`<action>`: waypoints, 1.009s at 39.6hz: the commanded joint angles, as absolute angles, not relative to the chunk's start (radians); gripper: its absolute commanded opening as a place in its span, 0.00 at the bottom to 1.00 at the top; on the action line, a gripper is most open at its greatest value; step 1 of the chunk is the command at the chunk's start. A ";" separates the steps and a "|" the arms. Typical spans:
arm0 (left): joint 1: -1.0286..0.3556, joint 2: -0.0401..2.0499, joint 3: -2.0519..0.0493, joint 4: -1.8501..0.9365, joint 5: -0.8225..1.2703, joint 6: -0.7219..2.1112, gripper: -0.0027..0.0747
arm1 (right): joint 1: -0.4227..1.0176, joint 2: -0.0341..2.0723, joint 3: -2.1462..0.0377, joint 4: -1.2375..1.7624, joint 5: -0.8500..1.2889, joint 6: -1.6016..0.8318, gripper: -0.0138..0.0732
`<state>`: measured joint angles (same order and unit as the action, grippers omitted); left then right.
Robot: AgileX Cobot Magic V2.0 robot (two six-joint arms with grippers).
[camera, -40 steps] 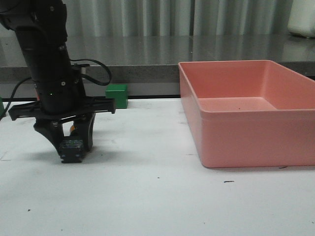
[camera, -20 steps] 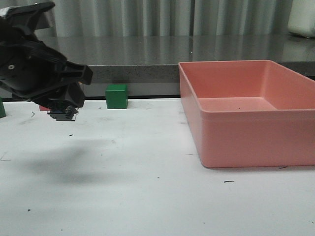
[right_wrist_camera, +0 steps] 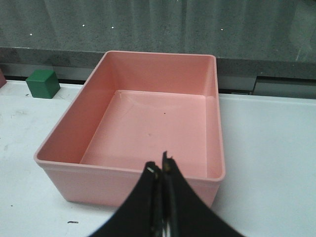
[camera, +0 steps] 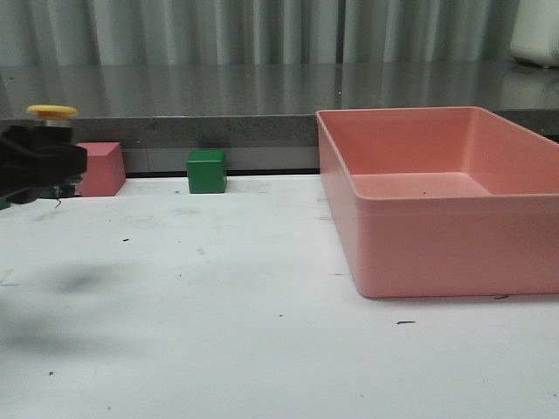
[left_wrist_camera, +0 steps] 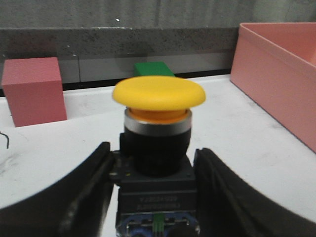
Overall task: Place and stand button with both arms
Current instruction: 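Lower the button upright onto the table and release with the left gripper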
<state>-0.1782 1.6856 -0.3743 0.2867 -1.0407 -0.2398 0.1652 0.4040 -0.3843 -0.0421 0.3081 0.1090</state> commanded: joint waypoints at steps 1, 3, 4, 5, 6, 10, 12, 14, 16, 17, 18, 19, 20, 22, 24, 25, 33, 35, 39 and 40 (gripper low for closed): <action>-0.167 1.740 -0.363 0.265 -1.276 -0.219 0.30 | 0.158 0.408 -0.410 -0.056 0.225 0.098 0.08; -0.167 1.797 -0.358 0.262 -1.362 -0.186 0.30 | 0.158 0.408 -0.410 -0.056 0.225 0.098 0.08; -0.167 1.815 -0.356 0.260 -1.370 -0.160 0.31 | 0.158 0.408 -0.410 -0.056 0.225 0.098 0.08; -0.167 1.834 -0.364 0.260 -1.370 -0.146 0.31 | 0.158 0.408 -0.410 -0.056 0.225 0.098 0.08; -0.167 1.849 -0.366 0.258 -1.370 -0.125 0.31 | 0.158 0.408 -0.410 -0.056 0.225 0.098 0.08; -0.167 1.910 -0.376 0.258 -1.370 -0.098 0.31 | 0.158 0.408 -0.410 -0.056 0.225 0.098 0.08; -0.167 1.925 -0.380 0.258 -1.370 -0.094 0.31 | 0.158 0.408 -0.410 -0.056 0.225 0.098 0.08; -0.167 1.929 -0.384 0.258 -1.370 -0.094 0.31 | 0.158 0.408 -0.410 -0.056 0.225 0.098 0.08; -0.167 1.929 -0.386 0.258 -1.370 -0.094 0.31 | 0.158 0.408 -0.410 -0.056 0.225 0.098 0.08; -0.167 1.929 -0.386 0.258 -1.370 -0.094 0.31 | 0.158 0.408 -0.410 -0.056 0.225 0.098 0.08; -0.167 1.929 -0.386 0.258 -1.370 -0.094 0.31 | 0.158 0.408 -0.410 -0.056 0.225 0.098 0.08; -0.167 1.929 -0.386 0.258 -1.370 -0.094 0.31 | 0.158 0.408 -0.410 -0.056 0.225 0.098 0.08; -0.167 1.929 -0.386 0.258 -1.370 -0.094 0.31 | 0.158 0.408 -0.410 -0.056 0.225 0.098 0.08; -0.167 1.929 -0.386 0.258 -1.370 -0.094 0.31 | 0.158 0.408 -0.410 -0.056 0.225 0.098 0.08; -0.167 1.929 -0.386 0.259 -1.370 -0.094 0.32 | 0.158 0.408 -0.410 -0.056 0.225 0.098 0.08; -0.167 1.929 -0.386 0.259 -1.370 -0.094 0.34 | 0.158 0.408 -0.410 -0.056 0.225 0.098 0.08; -0.167 1.929 -0.386 0.262 -1.370 -0.094 0.55 | 0.158 0.408 -0.410 -0.056 0.225 0.098 0.08; -0.167 1.929 -0.386 0.262 -1.370 -0.094 0.60 | 0.158 0.408 -0.410 -0.056 0.225 0.098 0.08; -0.167 1.927 -0.386 0.262 -1.370 -0.094 0.67 | 0.158 0.408 -0.410 -0.056 0.225 0.098 0.08; -0.167 1.925 -0.386 0.262 -1.370 -0.094 0.67 | 0.158 0.408 -0.410 -0.056 0.225 0.098 0.08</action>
<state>-0.1689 1.9609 -0.3756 0.2711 -1.1413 -0.0940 0.1652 0.4040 -0.3843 -0.0421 0.3081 0.1090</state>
